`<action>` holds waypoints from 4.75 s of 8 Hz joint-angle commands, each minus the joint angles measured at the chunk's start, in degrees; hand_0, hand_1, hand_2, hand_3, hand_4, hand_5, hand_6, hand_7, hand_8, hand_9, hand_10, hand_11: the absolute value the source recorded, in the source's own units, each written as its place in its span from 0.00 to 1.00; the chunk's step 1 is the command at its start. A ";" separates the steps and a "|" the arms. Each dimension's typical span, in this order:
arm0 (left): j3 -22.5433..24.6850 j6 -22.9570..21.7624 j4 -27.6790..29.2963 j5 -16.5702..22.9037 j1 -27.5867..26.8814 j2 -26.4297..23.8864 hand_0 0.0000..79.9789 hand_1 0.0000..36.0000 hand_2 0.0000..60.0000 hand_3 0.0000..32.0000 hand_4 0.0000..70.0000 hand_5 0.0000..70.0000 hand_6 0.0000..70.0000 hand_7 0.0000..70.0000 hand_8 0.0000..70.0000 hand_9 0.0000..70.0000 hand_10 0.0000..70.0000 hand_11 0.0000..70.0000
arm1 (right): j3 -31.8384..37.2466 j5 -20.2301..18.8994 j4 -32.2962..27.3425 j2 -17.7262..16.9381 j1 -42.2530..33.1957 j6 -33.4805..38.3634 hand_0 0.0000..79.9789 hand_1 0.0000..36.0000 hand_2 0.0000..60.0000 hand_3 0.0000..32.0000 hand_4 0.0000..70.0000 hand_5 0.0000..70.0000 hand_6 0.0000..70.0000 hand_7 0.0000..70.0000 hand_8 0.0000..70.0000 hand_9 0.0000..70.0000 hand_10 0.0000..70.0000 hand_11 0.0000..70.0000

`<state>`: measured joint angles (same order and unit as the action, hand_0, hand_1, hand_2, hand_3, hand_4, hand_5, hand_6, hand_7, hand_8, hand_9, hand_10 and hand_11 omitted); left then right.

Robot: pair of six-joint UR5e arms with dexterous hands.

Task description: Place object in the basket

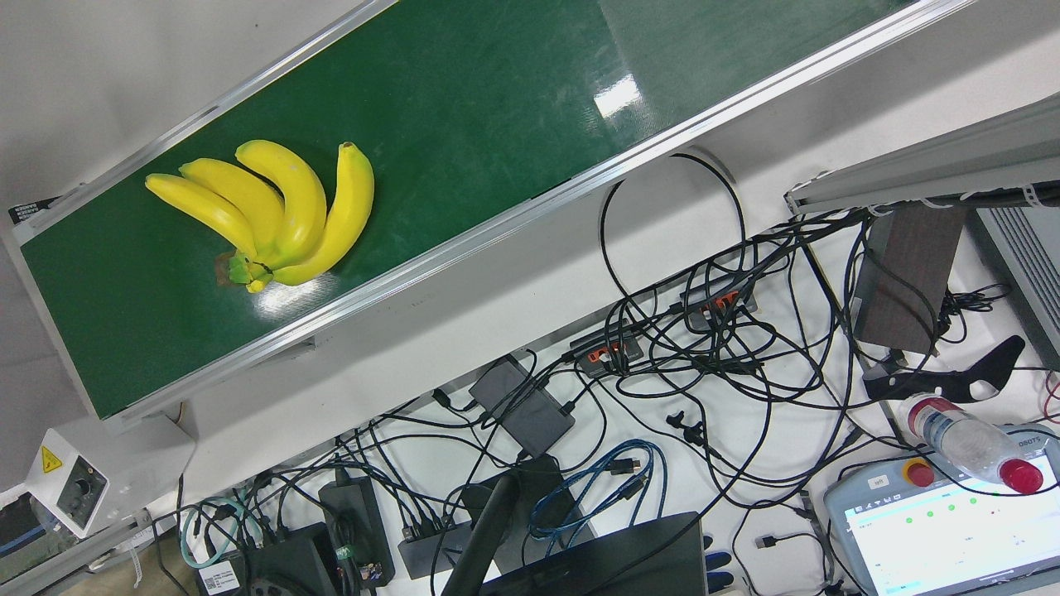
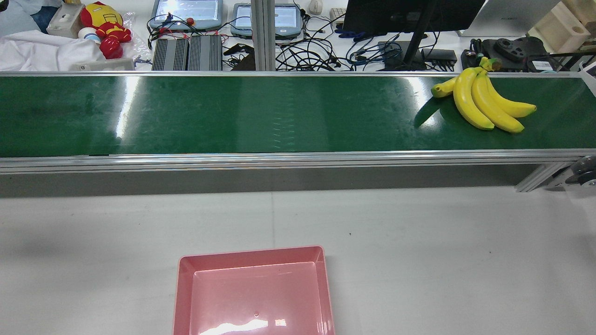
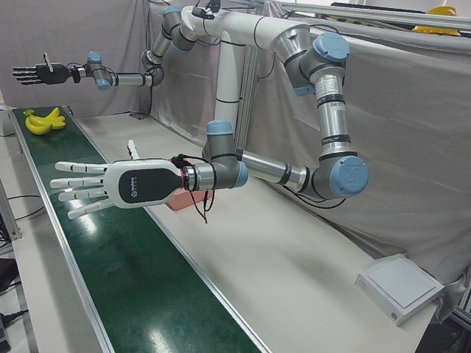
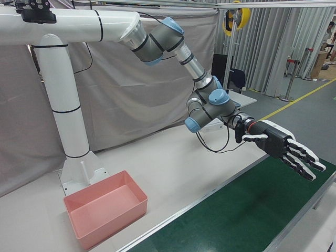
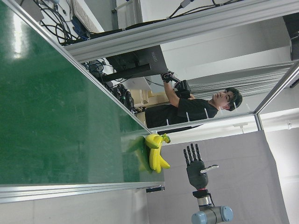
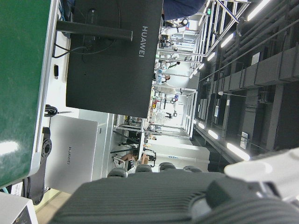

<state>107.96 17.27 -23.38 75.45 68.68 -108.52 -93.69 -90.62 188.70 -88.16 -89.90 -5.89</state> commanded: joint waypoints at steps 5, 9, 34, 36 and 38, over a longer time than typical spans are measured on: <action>-0.38 0.13 1.57 -0.47 -0.30 2.34 0.59 0.15 0.00 0.09 0.16 0.09 0.01 0.05 0.12 0.09 0.00 0.00 | -0.09 0.00 0.00 0.09 -0.18 0.00 0.00 0.00 0.00 0.00 0.00 0.00 0.00 0.00 0.00 0.00 0.00 0.00; -3.72 -0.22 7.03 -0.13 0.05 5.16 0.62 0.21 0.00 0.09 0.21 0.09 0.00 0.06 0.09 0.07 0.03 0.05 | 0.00 0.00 0.00 0.00 -0.18 0.00 0.00 0.00 0.00 0.00 0.00 0.00 0.00 0.00 0.00 0.00 0.00 0.00; -3.10 -2.15 7.12 0.05 0.32 5.60 0.61 0.15 0.00 0.16 0.14 0.19 0.01 0.07 0.14 0.12 0.02 0.04 | 0.00 0.00 0.00 0.00 -0.18 0.00 0.00 0.00 0.00 0.00 0.00 0.00 0.00 0.00 0.00 0.00 0.00 0.00; -3.02 -2.86 7.12 0.05 0.49 5.78 0.61 0.14 0.00 0.18 0.13 0.19 0.01 0.07 0.15 0.11 0.02 0.04 | 0.00 0.00 0.00 0.00 -0.18 0.00 0.00 0.00 0.00 0.00 0.00 0.00 0.00 0.00 0.00 0.00 0.00 0.00; -2.93 -2.86 7.12 0.05 0.67 5.87 0.61 0.15 0.00 0.20 0.12 0.19 0.00 0.07 0.14 0.12 0.02 0.04 | 0.00 0.00 0.00 0.00 -0.18 0.00 0.00 0.00 0.00 0.00 0.00 0.00 0.00 0.00 0.00 0.00 0.00 0.00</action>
<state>104.97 14.50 -16.26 75.50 69.19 -102.79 -93.69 -90.62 188.70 -88.15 -90.09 -5.89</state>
